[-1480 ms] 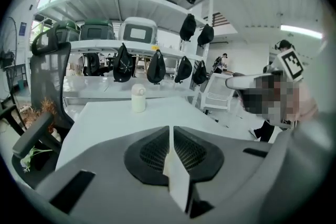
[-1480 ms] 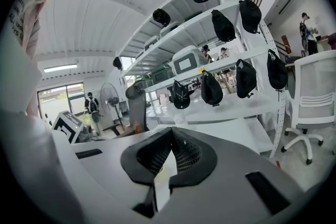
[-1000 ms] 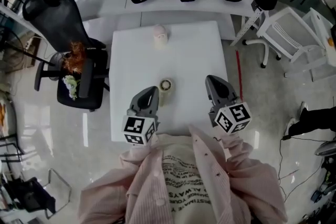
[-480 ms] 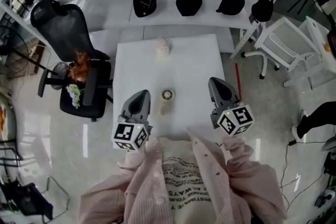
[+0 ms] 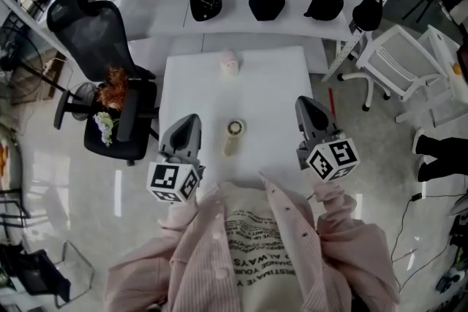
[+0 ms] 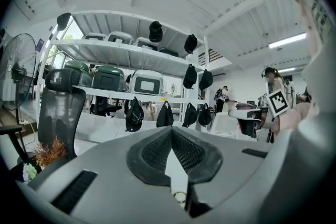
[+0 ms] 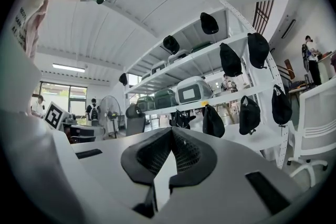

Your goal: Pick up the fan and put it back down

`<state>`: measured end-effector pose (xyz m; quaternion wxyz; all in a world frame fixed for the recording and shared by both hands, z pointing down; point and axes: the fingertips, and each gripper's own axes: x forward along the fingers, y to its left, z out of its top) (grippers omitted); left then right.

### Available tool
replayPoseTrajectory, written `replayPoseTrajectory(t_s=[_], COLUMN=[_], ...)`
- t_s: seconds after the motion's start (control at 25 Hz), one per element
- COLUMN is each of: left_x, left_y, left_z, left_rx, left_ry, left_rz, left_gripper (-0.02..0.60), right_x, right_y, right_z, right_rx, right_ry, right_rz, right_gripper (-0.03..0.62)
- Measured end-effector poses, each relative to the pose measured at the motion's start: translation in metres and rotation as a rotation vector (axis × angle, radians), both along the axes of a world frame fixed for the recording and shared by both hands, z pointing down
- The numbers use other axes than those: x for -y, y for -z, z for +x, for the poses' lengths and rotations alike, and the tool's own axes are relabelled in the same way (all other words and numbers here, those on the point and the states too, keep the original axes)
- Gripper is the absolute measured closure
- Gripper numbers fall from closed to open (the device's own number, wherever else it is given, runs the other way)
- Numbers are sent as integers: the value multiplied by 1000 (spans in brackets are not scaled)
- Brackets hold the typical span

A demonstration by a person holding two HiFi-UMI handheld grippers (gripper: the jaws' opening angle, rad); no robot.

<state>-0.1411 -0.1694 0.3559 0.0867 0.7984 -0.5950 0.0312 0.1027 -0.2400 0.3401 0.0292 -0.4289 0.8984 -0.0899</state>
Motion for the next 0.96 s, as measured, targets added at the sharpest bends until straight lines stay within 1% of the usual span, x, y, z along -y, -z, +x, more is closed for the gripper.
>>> replayPoseTrajectory(t_s=[0.16, 0.36, 0.68, 0.96], left_x=[0, 0, 0, 8], left_y=[0, -1, -6, -11], left_z=[-1, -3, -2, -5], left_rx=[7, -9, -2, 3], left_ry=[1, 10, 13, 22], left_rz=[1, -5, -13, -19], left_gripper=[580, 580, 580, 580], right_x=[0, -1, -3, 0], right_y=[1, 0, -5, -9], right_z=[-1, 0, 5, 3], right_rx=[1, -2, -13, -55], right_ry=[-1, -5, -9, -5], right_rz=[8, 6, -4, 3], right_gripper=[594, 594, 594, 594])
